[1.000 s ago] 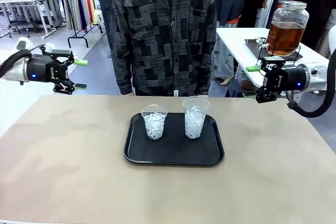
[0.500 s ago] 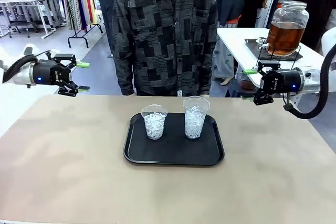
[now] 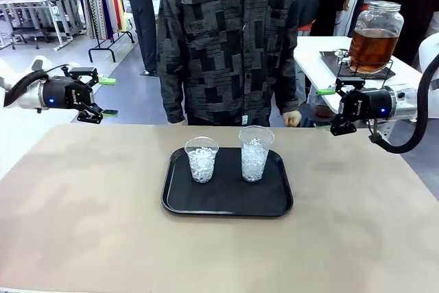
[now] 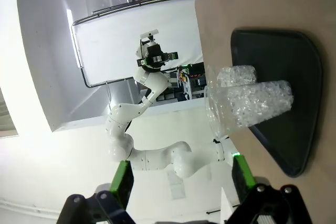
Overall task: Pour the drink into the iced cup.
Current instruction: Pick up the iced cup indicated by the human and present it to them.
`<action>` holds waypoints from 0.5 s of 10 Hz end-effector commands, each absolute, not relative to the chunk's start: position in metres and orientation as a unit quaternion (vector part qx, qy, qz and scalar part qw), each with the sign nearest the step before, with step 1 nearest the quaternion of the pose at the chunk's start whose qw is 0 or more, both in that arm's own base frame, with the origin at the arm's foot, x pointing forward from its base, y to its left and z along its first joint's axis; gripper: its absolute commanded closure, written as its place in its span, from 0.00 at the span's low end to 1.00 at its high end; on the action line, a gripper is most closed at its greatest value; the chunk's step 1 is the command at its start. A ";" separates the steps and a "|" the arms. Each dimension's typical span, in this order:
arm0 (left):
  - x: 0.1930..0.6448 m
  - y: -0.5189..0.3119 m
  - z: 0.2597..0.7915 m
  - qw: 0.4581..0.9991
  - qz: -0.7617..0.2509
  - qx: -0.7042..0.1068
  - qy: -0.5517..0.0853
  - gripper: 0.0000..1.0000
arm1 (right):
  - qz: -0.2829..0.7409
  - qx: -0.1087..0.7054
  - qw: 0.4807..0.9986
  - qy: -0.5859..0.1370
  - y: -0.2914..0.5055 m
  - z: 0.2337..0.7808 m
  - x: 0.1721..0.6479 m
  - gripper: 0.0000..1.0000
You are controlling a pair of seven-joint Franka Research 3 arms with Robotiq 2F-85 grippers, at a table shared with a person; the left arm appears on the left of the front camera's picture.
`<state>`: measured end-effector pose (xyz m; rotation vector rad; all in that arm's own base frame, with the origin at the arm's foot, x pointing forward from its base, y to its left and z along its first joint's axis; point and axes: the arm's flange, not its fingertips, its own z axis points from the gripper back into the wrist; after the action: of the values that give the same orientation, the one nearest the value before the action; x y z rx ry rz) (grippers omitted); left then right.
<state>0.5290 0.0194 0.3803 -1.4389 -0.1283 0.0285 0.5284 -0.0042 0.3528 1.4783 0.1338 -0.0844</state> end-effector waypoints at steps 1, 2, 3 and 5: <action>0.529 0.020 0.380 0.749 0.014 -0.660 -0.059 0.00 | -0.038 0.672 0.737 0.058 -0.005 0.353 0.529 0.00; 0.529 0.020 0.380 0.749 0.014 -0.660 -0.059 0.00 | -0.038 0.672 0.737 0.058 -0.005 0.353 0.529 0.00; 0.529 0.020 0.380 0.749 0.014 -0.660 -0.059 0.00 | -0.038 0.672 0.737 0.058 -0.005 0.353 0.529 0.00; 0.529 0.020 0.380 0.749 0.014 -0.660 -0.059 0.00 | -0.038 0.672 0.737 0.058 -0.005 0.353 0.529 0.00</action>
<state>0.5291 0.0194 0.3792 -1.4388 -0.1268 0.0302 0.5284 -0.0045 0.3528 1.4780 0.1332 -0.0849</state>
